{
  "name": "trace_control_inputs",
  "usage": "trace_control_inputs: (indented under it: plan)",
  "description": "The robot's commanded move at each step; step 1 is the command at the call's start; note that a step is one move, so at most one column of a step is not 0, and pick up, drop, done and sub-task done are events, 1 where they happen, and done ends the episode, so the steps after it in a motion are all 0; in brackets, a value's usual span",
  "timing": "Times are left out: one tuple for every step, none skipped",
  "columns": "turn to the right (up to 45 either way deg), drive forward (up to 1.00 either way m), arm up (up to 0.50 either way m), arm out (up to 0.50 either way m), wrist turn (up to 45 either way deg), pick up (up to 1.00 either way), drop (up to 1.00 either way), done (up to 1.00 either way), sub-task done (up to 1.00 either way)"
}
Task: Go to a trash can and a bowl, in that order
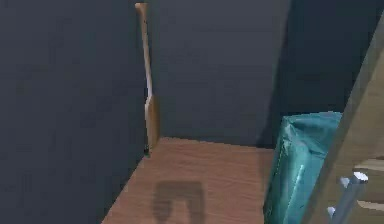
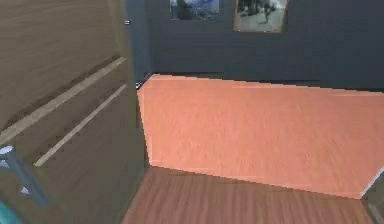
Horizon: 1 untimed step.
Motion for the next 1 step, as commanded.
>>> trace_control_inputs:
  plan:
    - [-45.0,0.00,0.00,0.00,0.0,0.00,0.00,0.00,0.00]
